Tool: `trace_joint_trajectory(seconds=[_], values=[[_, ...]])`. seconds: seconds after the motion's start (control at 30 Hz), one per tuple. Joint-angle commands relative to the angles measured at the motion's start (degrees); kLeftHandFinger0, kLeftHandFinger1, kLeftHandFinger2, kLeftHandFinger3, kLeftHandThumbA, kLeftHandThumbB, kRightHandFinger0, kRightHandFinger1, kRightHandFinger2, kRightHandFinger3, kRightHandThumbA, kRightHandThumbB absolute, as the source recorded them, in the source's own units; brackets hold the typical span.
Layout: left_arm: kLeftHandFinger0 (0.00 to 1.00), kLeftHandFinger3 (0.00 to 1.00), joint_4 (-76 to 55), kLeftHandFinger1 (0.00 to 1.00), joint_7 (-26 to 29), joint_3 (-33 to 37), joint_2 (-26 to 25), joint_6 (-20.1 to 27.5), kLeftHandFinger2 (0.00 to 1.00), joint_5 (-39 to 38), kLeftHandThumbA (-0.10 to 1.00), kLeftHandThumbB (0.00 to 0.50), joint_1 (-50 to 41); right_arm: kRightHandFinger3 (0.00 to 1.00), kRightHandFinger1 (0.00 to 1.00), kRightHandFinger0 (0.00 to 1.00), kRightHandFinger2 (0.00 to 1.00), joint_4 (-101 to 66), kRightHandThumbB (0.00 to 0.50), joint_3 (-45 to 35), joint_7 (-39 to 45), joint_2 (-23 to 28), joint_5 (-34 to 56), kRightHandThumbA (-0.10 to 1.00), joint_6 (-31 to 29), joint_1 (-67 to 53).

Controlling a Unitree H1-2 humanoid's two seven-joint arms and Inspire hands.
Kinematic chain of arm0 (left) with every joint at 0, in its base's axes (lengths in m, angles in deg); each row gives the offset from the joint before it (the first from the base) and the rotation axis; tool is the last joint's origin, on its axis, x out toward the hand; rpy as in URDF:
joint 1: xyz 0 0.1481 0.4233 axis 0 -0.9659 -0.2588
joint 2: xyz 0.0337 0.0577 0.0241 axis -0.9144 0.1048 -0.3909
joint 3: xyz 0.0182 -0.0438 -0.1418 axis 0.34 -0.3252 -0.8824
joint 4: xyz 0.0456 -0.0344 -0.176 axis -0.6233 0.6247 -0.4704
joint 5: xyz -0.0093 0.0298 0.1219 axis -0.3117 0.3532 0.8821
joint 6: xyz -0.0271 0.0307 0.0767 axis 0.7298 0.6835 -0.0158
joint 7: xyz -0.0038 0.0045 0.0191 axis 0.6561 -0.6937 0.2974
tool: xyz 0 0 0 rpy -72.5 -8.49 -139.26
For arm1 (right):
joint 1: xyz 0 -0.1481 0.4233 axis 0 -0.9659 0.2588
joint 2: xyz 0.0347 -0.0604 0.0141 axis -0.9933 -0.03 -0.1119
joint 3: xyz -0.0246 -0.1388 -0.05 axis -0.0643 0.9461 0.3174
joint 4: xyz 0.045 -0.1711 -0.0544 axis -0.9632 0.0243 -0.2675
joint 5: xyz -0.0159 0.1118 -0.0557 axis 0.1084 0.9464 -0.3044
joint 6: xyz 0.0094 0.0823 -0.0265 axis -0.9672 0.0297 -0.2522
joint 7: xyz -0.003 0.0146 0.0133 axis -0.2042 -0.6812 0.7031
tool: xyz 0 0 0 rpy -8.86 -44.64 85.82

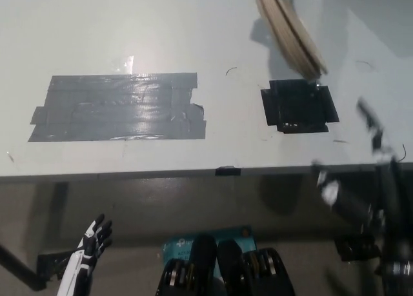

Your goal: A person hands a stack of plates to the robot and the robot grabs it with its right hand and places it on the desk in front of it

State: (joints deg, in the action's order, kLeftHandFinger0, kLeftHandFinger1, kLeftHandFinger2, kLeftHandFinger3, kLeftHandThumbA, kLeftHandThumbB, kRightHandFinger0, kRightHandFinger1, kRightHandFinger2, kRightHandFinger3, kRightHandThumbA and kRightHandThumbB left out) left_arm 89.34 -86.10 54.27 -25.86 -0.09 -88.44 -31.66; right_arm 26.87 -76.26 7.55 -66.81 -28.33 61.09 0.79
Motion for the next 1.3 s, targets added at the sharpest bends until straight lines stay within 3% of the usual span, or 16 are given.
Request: trace_joint_trajectory(seconds=[0.0,0.2,0.4,0.5,0.83,0.93,1.13,1.2,1.23,1.27], values=[[1.0,1.0,-1.67,1.0,-0.84,-0.02,-0.83,2.02,1.0,-0.48,1.0,0.217,-0.12,1.0,1.0,1.0,1.0,0.9,0.269,-1.34,-2.5,-0.64,-7.29,0.78,1.64,8.26],[1.0,1.0,-1.31,1.0,-1.01,0.01,-1.06,2.21,1.0,-0.47,1.0,0.201,0.44,1.0,1.0,1.0,1.0,8.59,0.288,-1.66,-3.73,0.4,-10.12,0.83,3.01,15.91],[1.0,1.0,-1.7,1.0,-1.14,0.16,-1.04,2.18,1.0,-0.25,1.0,0.205,0.64,1.0,1.0,1.0,1.0,18.9,0.389,-1.82,-6.24,1.44,-11.83,0.94,3.44,22.09],[1.0,1.0,-1.72,1.0,-1.25,0.14,-1.05,1.91,1.0,-0.21,1.0,0.211,1.09,1.0,1.0,1.0,1.0,22.83,0.401,-1.42,-6.17,2.36,-12.31,0.97,3.85,24.6],[1.0,1.0,-1.67,1.0,-1.61,-0.03,-1.07,1.91,1.0,-0.59,1.0,0.203,1.97,1.0,1.0,1.0,1.0,32.61,0.477,0.34,-9.44,4.79,-15.87,0.88,4.43,30.97],[1.0,1.0,-1.41,1.0,-1.64,0.03,-1.16,1.94,1.0,-0.32,0.99,0.204,2.26,1.0,1.0,1.0,1.0,33.98,0.479,0.7,-9.62,4.98,-15.54,0.79,4.4,31.89],[1.0,1.0,-1.45,1.0,-1.58,0.04,-1.02,1.6,1.0,-0.27,1.0,0.201,2.46,1.0,1.0,1.0,1.0,33.56,0.5,3.11,-6.42,4.93,-16.35,0.8,6.3,31.71],[1.0,1.0,-1.39,1.0,-1.68,0.09,-0.98,1.6,1.0,-0.41,1.0,0.197,2.54,1.0,1.0,1.0,1.0,34.17,0.5,4.06,-6.59,4.98,-17.17,0.76,6.51,31.86],[1.0,1.0,-1.26,1.0,-1.68,0.11,-1.04,1.77,1.0,-0.3,1.0,0.189,2.62,1.0,1.0,1.0,1.0,35.3,0.5,4.87,-7.03,5.27,-18.2,0.66,6.57,32.26],[1.0,1.0,-1.11,1.0,-1.67,0.12,-1.11,2.02,1.0,-0.19,1.0,0.187,2.7,1.0,1.0,1.0,1.0,36.61,0.5,5.7,-7.71,5.67,-19.46,0.64,6.55,32.69]])
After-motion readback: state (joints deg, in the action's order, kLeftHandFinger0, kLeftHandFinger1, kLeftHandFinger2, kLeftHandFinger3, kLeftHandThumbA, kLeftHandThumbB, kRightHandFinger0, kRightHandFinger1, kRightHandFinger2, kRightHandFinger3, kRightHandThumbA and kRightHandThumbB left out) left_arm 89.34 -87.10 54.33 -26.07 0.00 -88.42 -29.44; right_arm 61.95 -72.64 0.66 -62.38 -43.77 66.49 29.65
